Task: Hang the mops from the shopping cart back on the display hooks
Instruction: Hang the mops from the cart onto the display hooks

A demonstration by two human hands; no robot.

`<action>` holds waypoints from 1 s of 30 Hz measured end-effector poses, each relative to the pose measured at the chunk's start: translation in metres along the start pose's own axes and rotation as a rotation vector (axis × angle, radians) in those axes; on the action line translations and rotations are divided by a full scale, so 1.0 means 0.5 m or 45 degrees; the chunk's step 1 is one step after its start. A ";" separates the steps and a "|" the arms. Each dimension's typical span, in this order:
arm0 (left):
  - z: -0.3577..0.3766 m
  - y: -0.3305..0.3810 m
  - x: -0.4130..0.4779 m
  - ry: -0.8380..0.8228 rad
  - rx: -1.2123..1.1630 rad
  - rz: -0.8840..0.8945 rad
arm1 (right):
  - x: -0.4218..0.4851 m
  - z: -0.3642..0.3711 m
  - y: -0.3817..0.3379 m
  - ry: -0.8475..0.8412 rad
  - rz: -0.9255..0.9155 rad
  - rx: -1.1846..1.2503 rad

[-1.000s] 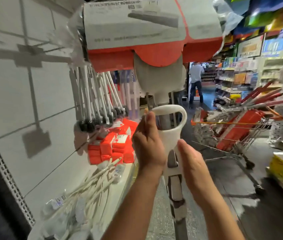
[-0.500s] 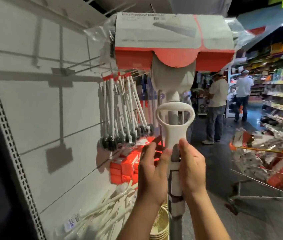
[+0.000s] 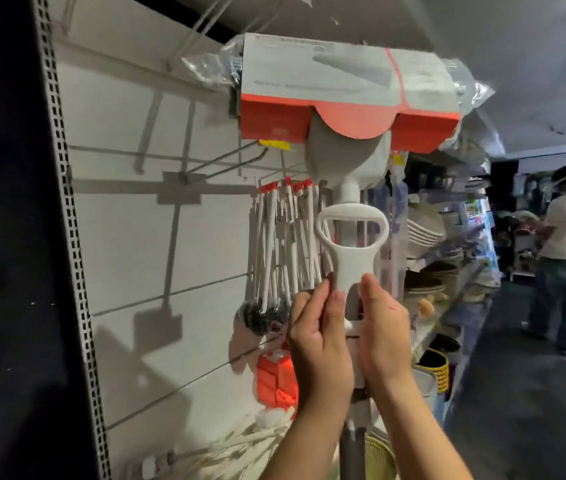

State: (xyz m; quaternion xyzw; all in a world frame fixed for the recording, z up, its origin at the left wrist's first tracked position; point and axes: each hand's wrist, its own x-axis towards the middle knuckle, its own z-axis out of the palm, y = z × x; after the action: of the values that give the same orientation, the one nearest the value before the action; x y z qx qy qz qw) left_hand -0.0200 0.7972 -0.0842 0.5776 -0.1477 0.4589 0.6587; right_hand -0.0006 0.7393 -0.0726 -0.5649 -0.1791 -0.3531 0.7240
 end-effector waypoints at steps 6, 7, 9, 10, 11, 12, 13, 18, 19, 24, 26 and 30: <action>0.032 -0.002 0.047 0.100 0.070 0.122 | 0.063 0.018 0.012 -0.073 0.011 0.070; 0.035 -0.003 0.059 0.111 0.061 0.136 | 0.074 0.026 0.013 -0.082 0.005 0.088; 0.040 -0.007 0.085 0.126 0.041 0.170 | 0.095 0.042 0.010 -0.101 -0.020 0.093; 0.043 -0.010 0.098 0.134 0.037 0.190 | 0.106 0.050 0.009 -0.107 -0.035 0.103; 0.048 -0.013 0.112 0.139 0.033 0.208 | 0.118 0.058 0.008 -0.110 -0.040 0.120; 0.053 -0.017 0.126 0.142 0.033 0.228 | 0.131 0.066 0.006 -0.110 -0.036 0.144; 0.059 -0.019 0.139 0.144 0.028 0.247 | 0.145 0.072 0.006 -0.110 -0.033 0.168; 0.083 -0.029 0.208 0.162 0.021 0.344 | 0.207 0.101 -0.001 -0.181 -0.093 0.295; 0.088 -0.032 0.218 0.169 0.033 0.350 | 0.217 0.104 -0.001 -0.183 -0.080 0.334; 0.134 -0.039 0.233 0.202 0.073 0.355 | 0.266 0.091 0.017 -0.234 -0.056 0.433; 0.161 -0.049 0.230 0.224 0.097 0.359 | 0.285 0.072 0.031 -0.276 -0.062 0.447; 0.235 -0.058 0.221 0.302 0.164 0.346 | 0.339 0.022 0.047 -0.456 -0.008 0.583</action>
State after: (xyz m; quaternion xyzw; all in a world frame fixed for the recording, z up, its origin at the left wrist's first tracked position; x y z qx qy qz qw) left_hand 0.1013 0.7424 0.0118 0.5350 -0.1160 0.6170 0.5653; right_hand 0.1340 0.7001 0.0259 -0.4396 -0.3808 -0.2006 0.7883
